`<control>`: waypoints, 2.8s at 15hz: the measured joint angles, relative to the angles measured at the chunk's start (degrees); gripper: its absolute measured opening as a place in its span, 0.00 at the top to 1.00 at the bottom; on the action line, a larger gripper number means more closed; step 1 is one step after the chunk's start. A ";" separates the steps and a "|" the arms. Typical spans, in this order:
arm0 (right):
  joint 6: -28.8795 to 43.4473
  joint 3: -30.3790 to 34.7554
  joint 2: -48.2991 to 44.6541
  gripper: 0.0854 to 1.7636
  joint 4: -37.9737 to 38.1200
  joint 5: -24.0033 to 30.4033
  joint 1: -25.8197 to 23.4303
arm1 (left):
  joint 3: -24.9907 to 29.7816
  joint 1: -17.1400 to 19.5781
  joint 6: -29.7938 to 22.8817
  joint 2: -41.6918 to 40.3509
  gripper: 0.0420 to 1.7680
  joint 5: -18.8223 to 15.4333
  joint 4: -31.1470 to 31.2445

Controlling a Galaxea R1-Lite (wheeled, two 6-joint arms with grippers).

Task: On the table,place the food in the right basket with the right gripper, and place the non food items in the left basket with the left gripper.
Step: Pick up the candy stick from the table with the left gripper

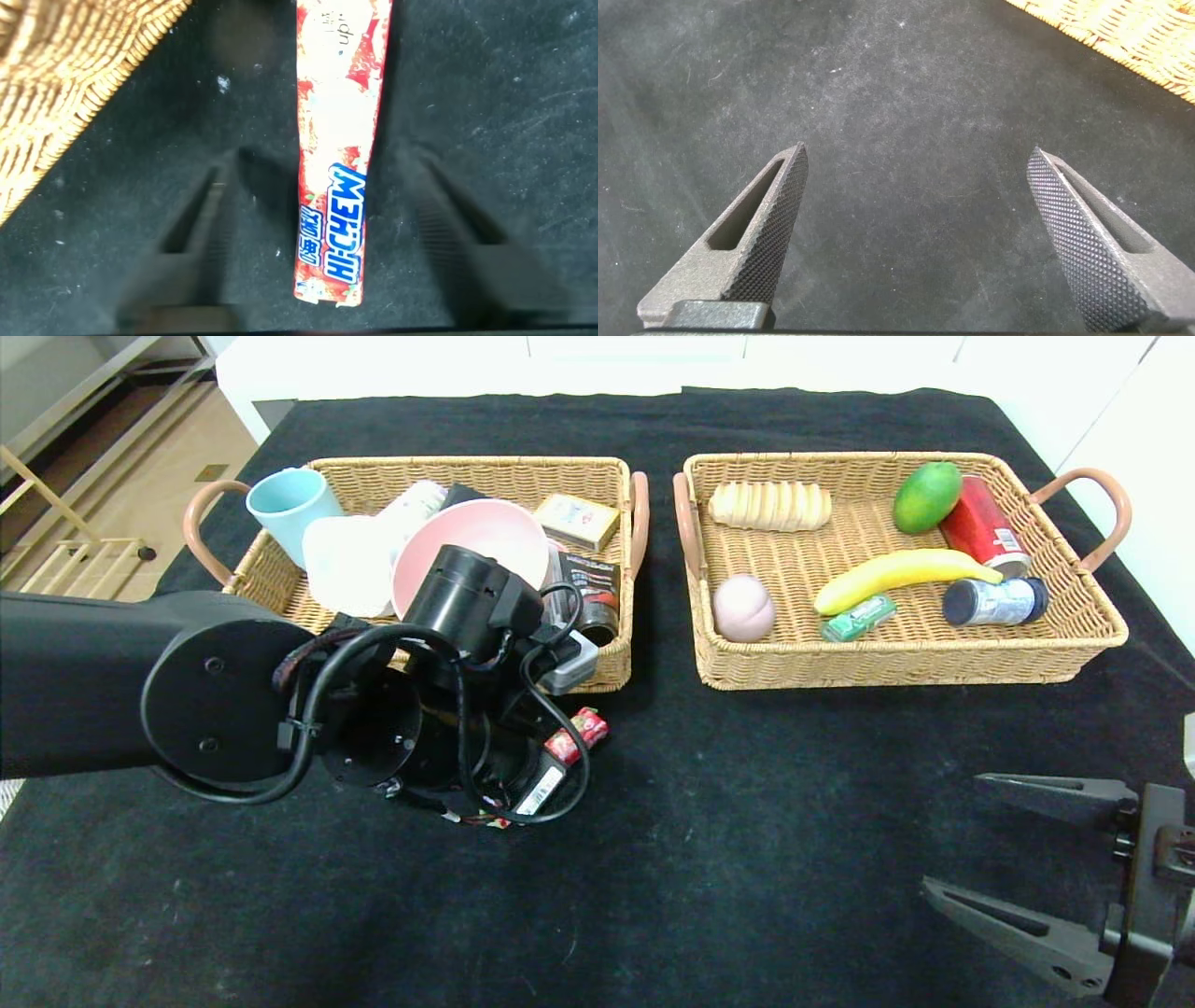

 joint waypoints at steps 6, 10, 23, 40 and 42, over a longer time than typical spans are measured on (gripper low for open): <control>-0.01 0.09 0.00 0.03 0.01 0.06 0.00 | 0.44 -0.09 -0.09 0.16 0.84 -0.44 -0.04; 0.00 0.11 0.00 0.03 0.00 0.06 0.00 | 0.59 -0.09 -0.17 0.30 0.84 -0.44 -0.02; 0.41 -0.11 -0.74 0.03 0.01 -0.10 0.00 | 1.43 -1.41 -8.00 -3.78 0.84 -3.24 0.94; 2.86 -3.28 -4.35 0.03 0.22 -0.46 -0.98 | 0.05 -13.48 -39.20 1.65 0.84 -13.64 -17.57; 2.89 -3.21 -4.55 0.03 0.20 -0.41 -0.94 | -1.74 -14.12 -39.38 4.29 0.84 -12.78 -17.57</control>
